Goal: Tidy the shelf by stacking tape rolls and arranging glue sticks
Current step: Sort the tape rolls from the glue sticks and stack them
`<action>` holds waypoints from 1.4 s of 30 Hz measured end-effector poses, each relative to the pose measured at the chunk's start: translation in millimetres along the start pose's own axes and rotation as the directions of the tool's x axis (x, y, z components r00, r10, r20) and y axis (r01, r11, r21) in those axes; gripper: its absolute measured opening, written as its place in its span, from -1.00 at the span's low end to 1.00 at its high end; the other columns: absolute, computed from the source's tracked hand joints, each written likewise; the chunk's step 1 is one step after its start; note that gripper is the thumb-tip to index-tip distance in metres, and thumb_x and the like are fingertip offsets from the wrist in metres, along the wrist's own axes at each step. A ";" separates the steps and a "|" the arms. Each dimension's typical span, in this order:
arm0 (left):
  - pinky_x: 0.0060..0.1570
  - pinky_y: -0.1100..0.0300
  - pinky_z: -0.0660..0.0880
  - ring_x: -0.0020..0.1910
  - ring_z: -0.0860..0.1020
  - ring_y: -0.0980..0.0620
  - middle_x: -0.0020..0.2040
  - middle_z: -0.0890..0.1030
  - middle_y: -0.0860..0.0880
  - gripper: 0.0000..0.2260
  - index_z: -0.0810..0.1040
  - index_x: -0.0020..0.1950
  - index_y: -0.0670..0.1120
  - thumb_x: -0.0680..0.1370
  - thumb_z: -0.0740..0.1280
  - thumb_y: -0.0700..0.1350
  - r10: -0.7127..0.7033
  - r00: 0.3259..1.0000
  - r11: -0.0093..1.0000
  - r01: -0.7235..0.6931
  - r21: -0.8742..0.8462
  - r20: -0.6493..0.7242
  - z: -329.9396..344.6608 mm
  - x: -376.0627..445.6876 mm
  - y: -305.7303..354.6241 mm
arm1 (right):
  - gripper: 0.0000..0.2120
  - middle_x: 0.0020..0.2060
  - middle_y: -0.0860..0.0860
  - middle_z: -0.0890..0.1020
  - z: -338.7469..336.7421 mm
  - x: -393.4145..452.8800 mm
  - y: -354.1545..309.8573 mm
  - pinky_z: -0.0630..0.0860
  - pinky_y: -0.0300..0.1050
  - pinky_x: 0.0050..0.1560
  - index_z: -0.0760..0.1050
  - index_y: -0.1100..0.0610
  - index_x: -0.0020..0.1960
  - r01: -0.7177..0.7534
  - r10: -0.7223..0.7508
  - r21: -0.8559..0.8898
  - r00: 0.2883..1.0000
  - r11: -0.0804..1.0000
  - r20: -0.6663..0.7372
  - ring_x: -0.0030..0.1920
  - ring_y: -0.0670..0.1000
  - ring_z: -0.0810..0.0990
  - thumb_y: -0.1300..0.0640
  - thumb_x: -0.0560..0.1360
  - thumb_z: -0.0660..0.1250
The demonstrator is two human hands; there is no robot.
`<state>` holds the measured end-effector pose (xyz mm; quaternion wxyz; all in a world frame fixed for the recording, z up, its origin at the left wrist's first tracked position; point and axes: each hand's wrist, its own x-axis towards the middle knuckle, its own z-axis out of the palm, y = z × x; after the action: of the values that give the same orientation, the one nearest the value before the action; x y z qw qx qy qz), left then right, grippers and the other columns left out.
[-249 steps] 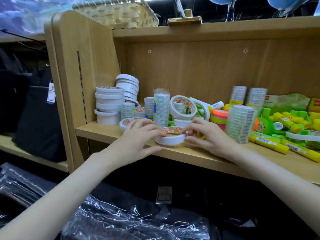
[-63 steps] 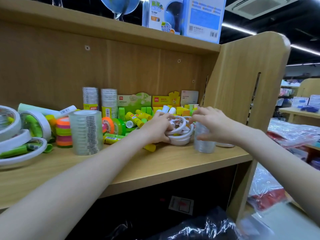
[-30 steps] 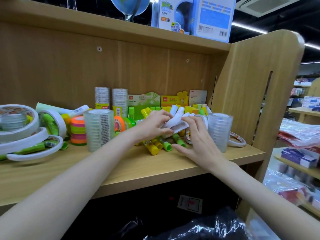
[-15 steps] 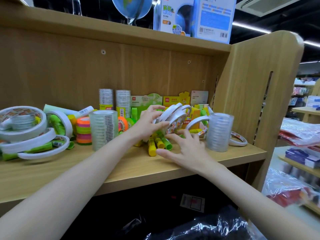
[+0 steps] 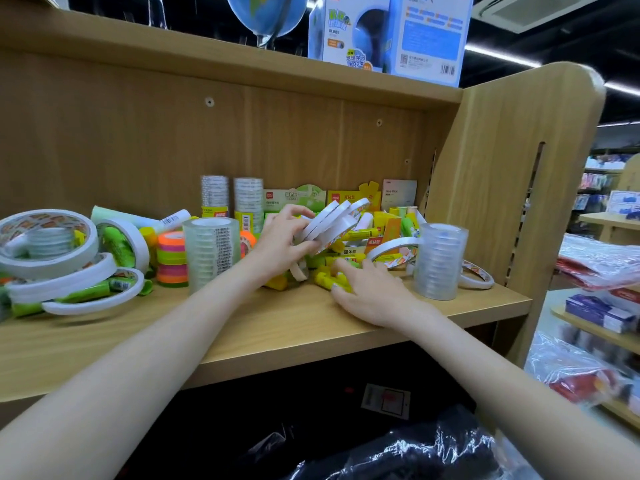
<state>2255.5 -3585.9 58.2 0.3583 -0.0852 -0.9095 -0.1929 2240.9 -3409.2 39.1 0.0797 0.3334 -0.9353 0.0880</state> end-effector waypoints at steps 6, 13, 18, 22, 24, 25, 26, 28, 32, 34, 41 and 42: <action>0.17 0.03 0.25 0.24 0.28 -0.05 0.17 0.49 0.06 -0.76 0.56 0.08 -0.09 0.53 0.30 0.02 -0.022 0.999 0.955 0.012 0.295 0.032 4.9 -4.4 6.9 | -0.63 0.25 0.15 0.35 -13.5 1.3 19.0 0.17 0.28 0.31 0.21 0.05 0.23 0.058 -0.048 -0.246 0.998 0.967 0.048 0.31 0.24 0.23 -0.11 0.50 0.12; 0.14 0.08 0.12 0.22 0.30 -0.03 0.01 0.54 0.07 -0.81 0.57 -0.05 -0.05 0.53 0.27 0.04 -0.043 0.998 0.943 0.055 0.329 -0.043 6.4 -5.4 12.2 | -0.60 0.19 0.16 0.46 -18.6 12.5 28.8 0.37 0.14 0.17 0.21 0.18 0.31 0.145 -0.110 -0.348 0.987 0.926 0.118 0.20 0.20 0.45 -0.05 0.58 0.06; 0.14 0.09 0.13 0.21 0.31 -0.04 -0.01 0.54 0.06 -0.81 0.58 -0.03 -0.07 0.53 0.28 0.03 -0.060 0.997 0.959 0.072 0.273 -0.053 5.4 -6.9 13.3 | -0.72 0.04 0.18 0.51 -26.9 13.7 30.9 0.46 0.01 -0.03 0.36 0.26 0.12 0.206 -0.156 -0.381 0.975 0.901 0.157 0.04 0.19 0.52 0.05 0.55 0.19; 0.10 0.09 0.14 0.22 0.30 -0.04 0.01 0.55 0.04 -0.77 0.57 -0.03 -0.09 0.54 0.26 0.05 -0.066 0.997 0.948 0.072 0.310 -0.029 4.7 -5.3 14.8 | -0.72 0.03 0.10 0.48 -37.7 -1.0 39.9 0.42 -0.06 0.15 0.38 0.23 0.15 0.219 -0.181 -0.252 0.969 0.943 0.166 0.09 0.13 0.48 0.09 0.51 0.27; 0.10 0.09 0.14 0.22 0.29 -0.03 0.00 0.54 0.06 -0.79 0.52 -0.09 -0.08 0.54 0.26 0.05 -0.057 0.998 0.941 0.052 0.336 0.005 3.4 -3.8 15.6 | -0.77 -0.01 0.06 0.51 -55.0 -13.9 48.6 0.40 -0.18 0.03 0.42 0.22 0.14 0.178 -0.179 0.013 0.982 0.984 0.056 0.07 0.08 0.48 0.14 0.52 0.28; 0.12 0.07 0.15 0.24 0.28 -0.03 0.00 0.53 0.07 -0.82 0.47 -0.14 -0.05 0.54 0.26 0.05 -0.046 0.998 0.924 0.022 0.383 0.052 2.6 -2.9 16.8 | -0.85 -0.12 0.05 0.54 -67.8 -19.2 52.8 0.43 -0.20 -0.11 0.46 0.24 0.05 0.176 -0.179 0.198 0.984 0.964 -0.004 -0.05 0.06 0.52 0.19 0.52 0.28; 0.15 0.06 0.15 0.26 0.27 -0.02 0.00 0.52 0.08 -0.83 0.42 -0.17 -0.03 0.54 0.26 0.04 -0.027 0.993 0.890 -0.030 0.454 0.119 2.4 -1.8 19.1 | -0.90 -0.23 0.06 0.55 -82.6 -22.6 57.3 0.44 -0.21 -0.23 0.48 0.28 -0.04 0.188 -0.174 0.364 0.982 0.912 -0.071 -0.18 0.04 0.54 0.24 0.52 0.27; 0.18 0.05 0.15 0.28 0.25 -0.02 0.01 0.52 0.08 -0.85 0.37 -0.19 0.01 0.52 0.26 0.02 0.014 0.966 0.799 -0.166 0.578 0.259 3.2 2.0 24.1 | -0.89 -0.33 0.09 0.54 -110.1 -15.2 71.4 0.46 -0.19 -0.29 0.49 0.31 -0.13 0.214 -0.123 0.533 0.972 0.819 -0.201 -0.33 -0.02 0.53 0.29 0.53 0.25; 0.15 0.03 0.20 0.09 0.38 0.00 -0.05 0.50 0.08 -0.70 0.41 -0.08 0.03 0.41 0.33 0.22 -0.015 0.924 0.829 -0.203 0.521 0.383 3.0 18.2 40.0 | -0.85 -0.30 0.19 0.54 -127.6 39.5 105.1 0.50 -0.10 -0.26 0.48 0.30 -0.13 0.075 0.028 0.609 0.987 0.790 -0.157 -0.34 0.07 0.51 0.25 0.55 0.22; 0.16 0.01 0.25 0.00 0.42 0.02 -0.03 0.47 0.09 -0.51 0.33 -0.01 0.01 0.33 0.35 0.34 -0.076 0.917 0.925 -0.081 0.371 0.391 8.9 30.9 50.0 | -0.86 -0.28 0.18 0.54 -120.1 68.4 119.8 0.55 -0.20 -0.37 0.45 0.31 -0.13 -0.044 0.105 0.633 0.993 0.773 -0.059 -0.36 0.05 0.51 0.25 0.55 0.21; 0.10 0.07 0.29 0.16 0.36 -0.07 0.13 0.40 -0.03 -0.39 0.36 0.19 -0.06 0.38 0.21 0.38 -0.022 0.999 0.889 0.004 0.458 0.034 63.3 61.7 44.1 | -0.91 -0.26 0.12 0.53 -85.7 145.6 155.5 0.49 -0.19 -0.39 0.41 0.21 -0.09 -0.121 0.195 0.560 0.978 0.820 -0.073 -0.37 -0.02 0.52 0.18 0.55 0.25; 0.11 0.07 0.29 0.17 0.34 -0.07 0.16 0.39 -0.03 -0.35 0.37 0.24 -0.02 0.36 0.12 0.41 -0.022 1.000 0.894 0.012 0.448 0.017 68.0 63.5 39.5 | -0.89 -0.21 0.13 0.54 -80.9 152.0 157.8 0.47 -0.17 -0.33 0.43 0.20 -0.07 -0.113 0.174 0.504 0.982 0.857 -0.077 -0.33 -0.01 0.52 0.15 0.53 0.29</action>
<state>2178.7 -3520.9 67.7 0.3568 0.0054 -0.9340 0.0192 2031.3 -3364.0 131.7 0.0406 0.2660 -0.8968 0.3511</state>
